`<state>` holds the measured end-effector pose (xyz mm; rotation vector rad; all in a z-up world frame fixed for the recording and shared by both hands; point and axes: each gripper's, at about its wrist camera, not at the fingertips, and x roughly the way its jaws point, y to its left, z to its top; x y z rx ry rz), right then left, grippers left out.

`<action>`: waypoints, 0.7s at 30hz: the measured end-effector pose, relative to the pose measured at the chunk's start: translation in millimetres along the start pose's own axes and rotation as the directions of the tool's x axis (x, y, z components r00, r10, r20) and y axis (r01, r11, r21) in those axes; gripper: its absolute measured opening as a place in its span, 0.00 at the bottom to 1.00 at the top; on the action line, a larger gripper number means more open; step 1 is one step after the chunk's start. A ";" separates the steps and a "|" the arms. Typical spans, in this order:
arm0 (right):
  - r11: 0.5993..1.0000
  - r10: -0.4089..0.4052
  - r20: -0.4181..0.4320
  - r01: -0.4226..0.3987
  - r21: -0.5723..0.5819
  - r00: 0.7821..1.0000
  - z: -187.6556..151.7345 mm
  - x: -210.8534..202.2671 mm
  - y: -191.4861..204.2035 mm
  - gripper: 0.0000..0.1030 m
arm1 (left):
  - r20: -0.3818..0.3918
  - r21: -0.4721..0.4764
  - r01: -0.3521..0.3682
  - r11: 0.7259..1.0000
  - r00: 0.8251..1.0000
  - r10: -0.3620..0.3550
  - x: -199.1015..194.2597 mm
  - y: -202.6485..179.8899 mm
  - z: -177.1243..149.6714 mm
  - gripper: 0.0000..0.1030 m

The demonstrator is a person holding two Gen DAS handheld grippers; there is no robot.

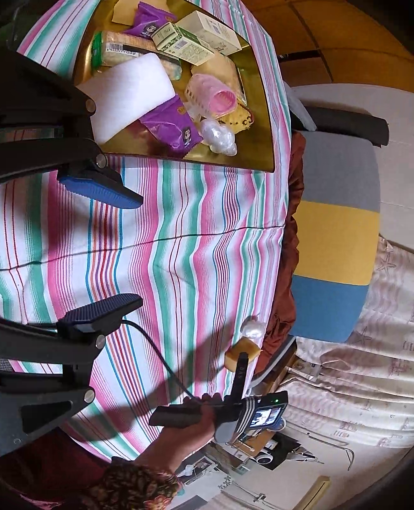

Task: Organize objects
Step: 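Move the right tool back and grasp the yellow sponge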

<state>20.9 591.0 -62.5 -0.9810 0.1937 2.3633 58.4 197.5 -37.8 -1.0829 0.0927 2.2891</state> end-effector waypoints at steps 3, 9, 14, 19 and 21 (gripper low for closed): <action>1.000 0.020 0.000 -0.020 -0.001 1.000 5.9 12.2 -0.8 0.85 | -0.008 0.002 -0.007 1.000 1.000 0.007 2.8 -1.2 2.2 0.54; 0.996 0.083 -0.028 -0.083 0.020 0.996 8.3 35.1 -2.0 0.71 | -0.010 0.013 -0.008 1.000 1.000 0.008 7.9 -5.9 10.0 0.54; 0.993 0.091 -0.042 -0.087 0.080 0.995 5.4 41.3 -12.6 0.51 | -0.014 0.022 0.015 1.000 1.000 -0.015 18.6 -16.8 22.4 0.54; 0.989 0.107 -0.033 -0.103 0.108 0.994 -0.8 32.2 -20.4 0.46 | 0.005 0.064 0.041 0.997 0.999 -0.041 35.1 -38.4 49.0 0.54; 0.995 0.072 -0.054 -0.068 0.067 0.996 -6.5 23.9 -17.4 0.46 | 0.003 0.080 0.047 0.996 0.999 -0.048 45.3 -46.3 60.5 0.54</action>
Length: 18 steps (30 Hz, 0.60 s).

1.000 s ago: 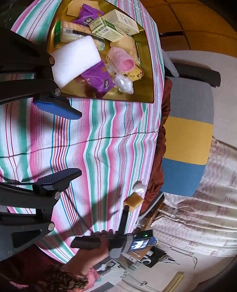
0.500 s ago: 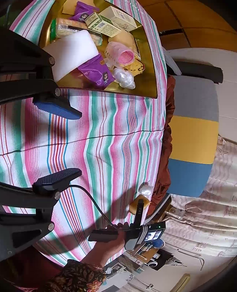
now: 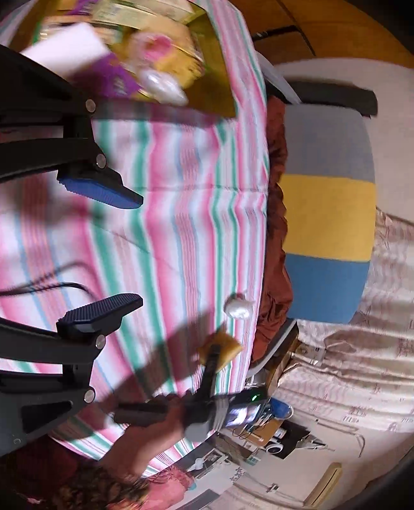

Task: Organize objects
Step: 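Move the right tool back and grasp the yellow sponge, then grasp the plastic-wrapped ball with the left tool while the right tool holds the sponge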

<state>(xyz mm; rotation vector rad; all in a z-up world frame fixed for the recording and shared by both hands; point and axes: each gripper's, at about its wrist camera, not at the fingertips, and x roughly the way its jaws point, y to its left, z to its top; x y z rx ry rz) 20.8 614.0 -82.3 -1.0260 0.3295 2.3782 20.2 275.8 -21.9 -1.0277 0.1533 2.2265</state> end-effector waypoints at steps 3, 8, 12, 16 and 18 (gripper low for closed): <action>0.999 -0.046 -0.032 0.046 -0.013 0.998 -11.5 -20.2 -6.3 0.45 | -0.022 0.010 0.019 1.000 1.000 -0.019 26.6 -13.3 20.7 0.55; 0.995 -0.065 -0.113 0.073 0.061 0.991 -37.4 -50.0 -36.5 0.45 | -0.061 0.057 0.029 0.998 0.998 -0.026 73.4 -40.0 45.1 0.56; 0.992 -0.025 -0.107 0.038 0.122 0.994 -50.8 -51.7 -53.2 0.46 | -0.126 0.083 0.032 0.996 0.992 -0.021 120.4 -65.1 65.6 0.56; 0.995 -0.025 -0.151 0.039 0.090 0.988 -41.9 -47.2 -53.1 0.46 | -0.168 0.063 0.025 0.998 0.986 -0.014 163.7 -77.6 86.1 0.57; 0.991 0.008 -0.168 0.014 0.130 0.986 -42.0 -46.7 -59.8 0.46 | -0.170 0.072 0.009 0.997 0.985 0.004 184.1 -84.3 96.4 0.57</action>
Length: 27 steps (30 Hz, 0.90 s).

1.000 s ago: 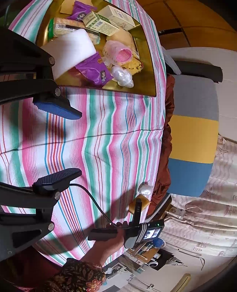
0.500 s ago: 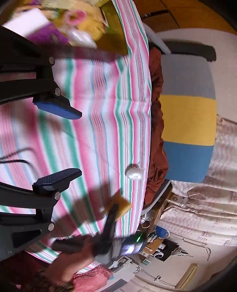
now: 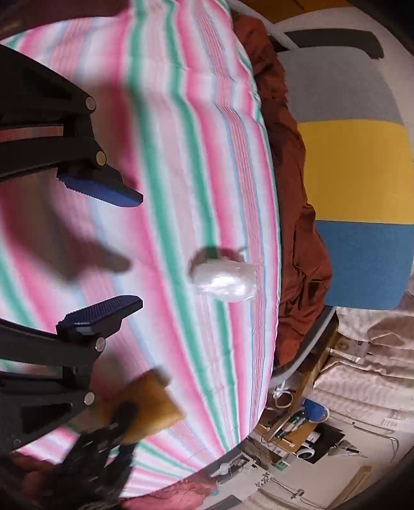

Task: Organize objects
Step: 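Grasp the plastic-wrapped ball with the left tool while the right tool holds the sponge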

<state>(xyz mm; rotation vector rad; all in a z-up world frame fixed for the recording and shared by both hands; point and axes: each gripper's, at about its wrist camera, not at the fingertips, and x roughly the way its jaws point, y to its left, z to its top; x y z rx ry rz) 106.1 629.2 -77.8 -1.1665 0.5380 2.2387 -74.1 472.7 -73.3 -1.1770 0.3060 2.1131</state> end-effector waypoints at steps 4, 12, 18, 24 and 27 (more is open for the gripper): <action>0.999 0.041 -0.025 -0.040 0.038 0.999 3.9 1.5 -5.8 0.46 | 0.010 -0.006 -0.002 1.000 1.000 0.002 21.9 -7.3 26.5 0.57; 0.997 0.061 -0.056 -0.059 0.047 0.997 7.9 3.2 -6.2 0.47 | 0.026 0.020 -0.026 0.999 0.999 0.026 53.6 -28.2 56.6 0.55; 0.996 0.068 -0.061 -0.064 0.058 0.996 8.3 3.4 -5.4 0.47 | 0.084 0.021 -0.038 0.999 0.996 0.036 58.8 -25.9 46.9 0.34; 0.997 0.058 -0.057 -0.056 0.047 0.997 8.6 4.3 -3.7 0.47 | 0.106 0.020 -0.036 0.999 0.994 0.033 51.0 -19.9 38.2 0.33; 0.998 0.050 -0.053 -0.048 0.034 0.997 7.5 4.7 -2.1 0.47 | 0.130 0.015 -0.044 0.999 0.991 0.042 41.7 -15.3 29.4 0.33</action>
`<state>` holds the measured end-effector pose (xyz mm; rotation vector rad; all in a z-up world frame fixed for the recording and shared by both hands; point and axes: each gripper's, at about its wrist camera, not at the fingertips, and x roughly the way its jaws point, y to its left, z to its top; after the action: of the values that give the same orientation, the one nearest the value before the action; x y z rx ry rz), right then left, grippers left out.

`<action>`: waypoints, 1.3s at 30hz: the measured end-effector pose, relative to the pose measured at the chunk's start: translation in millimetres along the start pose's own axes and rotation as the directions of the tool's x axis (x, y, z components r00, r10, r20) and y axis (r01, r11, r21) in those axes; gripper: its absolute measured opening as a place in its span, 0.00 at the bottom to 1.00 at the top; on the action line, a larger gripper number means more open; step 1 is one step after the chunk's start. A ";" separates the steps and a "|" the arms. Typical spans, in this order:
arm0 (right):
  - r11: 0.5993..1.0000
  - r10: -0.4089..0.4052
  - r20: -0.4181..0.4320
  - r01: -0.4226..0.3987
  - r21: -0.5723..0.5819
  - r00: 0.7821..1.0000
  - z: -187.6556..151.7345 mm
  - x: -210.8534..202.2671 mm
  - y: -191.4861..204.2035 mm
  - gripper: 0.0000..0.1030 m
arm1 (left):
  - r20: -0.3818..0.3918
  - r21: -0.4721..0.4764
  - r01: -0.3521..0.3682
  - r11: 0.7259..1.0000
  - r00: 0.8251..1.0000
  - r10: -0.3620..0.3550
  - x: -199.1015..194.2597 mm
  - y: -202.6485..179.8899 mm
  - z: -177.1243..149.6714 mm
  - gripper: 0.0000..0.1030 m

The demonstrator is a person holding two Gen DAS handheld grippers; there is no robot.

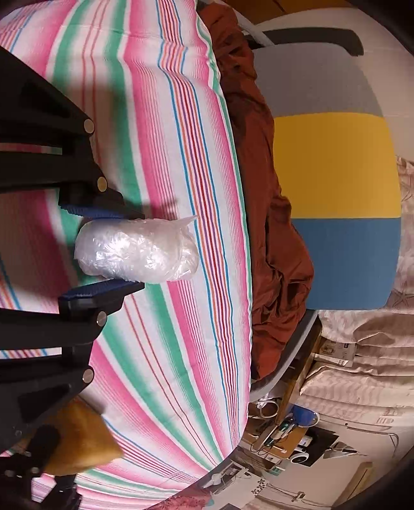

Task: Organize objects
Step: 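Grasp the plastic-wrapped ball with the left tool while the right tool holds the sponge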

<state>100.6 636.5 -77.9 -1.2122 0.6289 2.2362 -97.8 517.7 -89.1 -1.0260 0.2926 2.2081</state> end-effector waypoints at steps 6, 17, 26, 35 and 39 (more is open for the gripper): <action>0.999 -0.026 0.019 0.026 -0.027 0.999 -0.6 -0.1 4.2 0.47 | 0.053 0.054 0.003 0.999 0.999 -0.006 -29.7 -2.3 -21.0 0.33; 0.987 -0.045 0.111 0.062 -0.148 0.993 -3.6 -13.7 30.1 0.46 | 0.088 0.050 0.023 0.999 0.996 -0.027 -78.4 6.8 -64.4 0.33; 0.954 -0.020 0.202 0.079 -0.289 0.979 -13.5 -26.0 63.0 0.46 | 0.096 -0.014 0.023 1.000 0.995 -0.022 -115.6 29.0 -94.5 0.33; 0.928 0.003 0.251 0.091 -0.362 0.968 -24.7 -36.7 82.6 0.46 | 0.114 -0.031 -0.005 1.000 0.993 0.009 -153.0 53.3 -126.6 0.33; 0.913 0.011 0.265 0.099 -0.396 0.964 -31.2 -39.5 91.8 0.46 | 0.147 -0.031 -0.010 0.999 0.989 0.014 -178.5 63.7 -135.6 0.33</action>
<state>80.3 539.1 -45.4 -1.0673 0.0265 2.5081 22.7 321.8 -51.4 -0.8736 0.2004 2.2909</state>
